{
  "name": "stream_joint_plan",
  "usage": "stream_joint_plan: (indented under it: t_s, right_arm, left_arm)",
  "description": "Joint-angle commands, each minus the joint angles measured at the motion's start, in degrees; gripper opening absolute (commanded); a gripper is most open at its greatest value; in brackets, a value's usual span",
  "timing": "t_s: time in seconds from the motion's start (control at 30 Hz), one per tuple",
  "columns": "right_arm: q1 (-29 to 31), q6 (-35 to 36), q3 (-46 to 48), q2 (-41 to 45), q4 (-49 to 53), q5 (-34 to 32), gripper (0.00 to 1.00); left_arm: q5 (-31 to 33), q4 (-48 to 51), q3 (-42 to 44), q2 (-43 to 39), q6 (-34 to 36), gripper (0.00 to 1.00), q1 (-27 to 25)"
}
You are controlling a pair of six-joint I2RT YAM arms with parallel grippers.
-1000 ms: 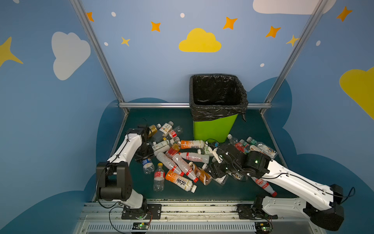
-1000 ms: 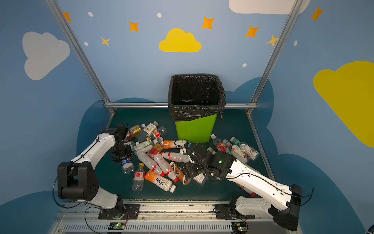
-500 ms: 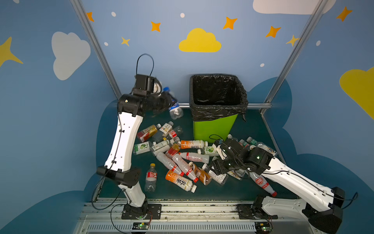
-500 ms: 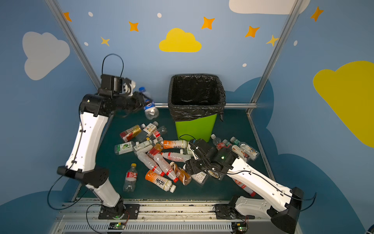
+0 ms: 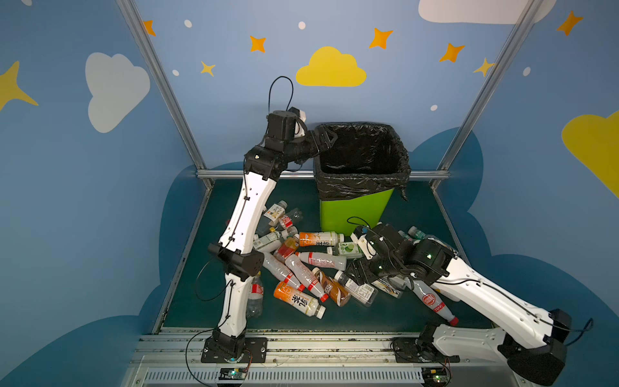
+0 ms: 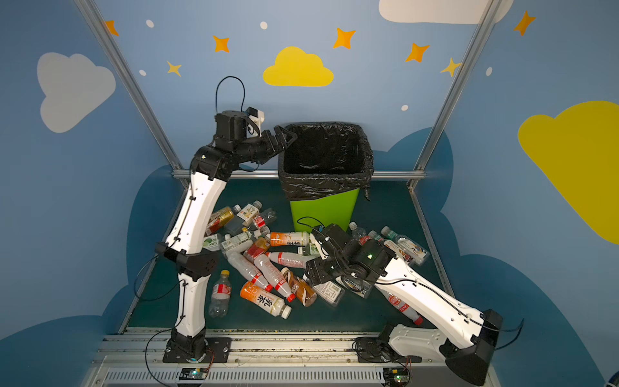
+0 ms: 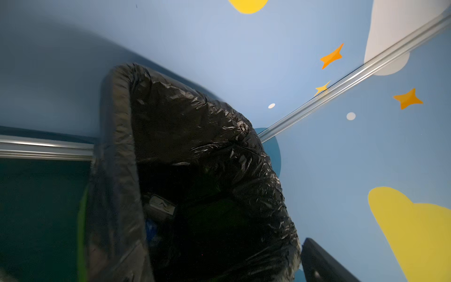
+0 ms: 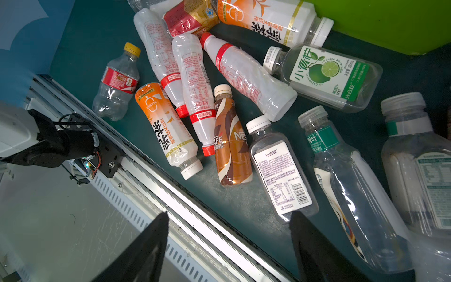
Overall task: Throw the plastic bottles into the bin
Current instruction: 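Lift the blue-capped bottle over the green bin and release it with the left gripper, then lower the left gripper while the right gripper descends on the brown coffee bottle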
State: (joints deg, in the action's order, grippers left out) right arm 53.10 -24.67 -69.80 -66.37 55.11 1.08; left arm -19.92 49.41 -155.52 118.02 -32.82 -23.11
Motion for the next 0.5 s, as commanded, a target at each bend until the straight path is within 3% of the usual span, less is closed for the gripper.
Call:
stream_joint_plan:
  t_s: [0.0, 0.23, 0.37, 0.47]
  right_arm:
    - [-1.61, 0.26, 1.36, 3.85, 0.65, -2.75, 0.79]
    - [-8.27, 0.88, 4.83, 7.5, 4.42, -3.38, 0.79]
    - [-8.78, 2.8, 6.54, 6.7, 5.72, -2.64, 0.79]
    - [-8.6, 4.55, 7.67, 5.33, 4.86, 1.85, 0.79]
  left_arm:
    - [6.84, 2.08, 8.85, -18.16, 7.88, 1.0, -0.28]
    - [20.2, 17.97, 36.23, -35.62, 9.17, 1.0, -0.29]
    - [19.19, 19.33, 54.78, -43.35, 5.35, 1.0, -0.38]
    - [18.3, 16.31, 69.43, -50.58, 0.19, 1.0, -0.7]
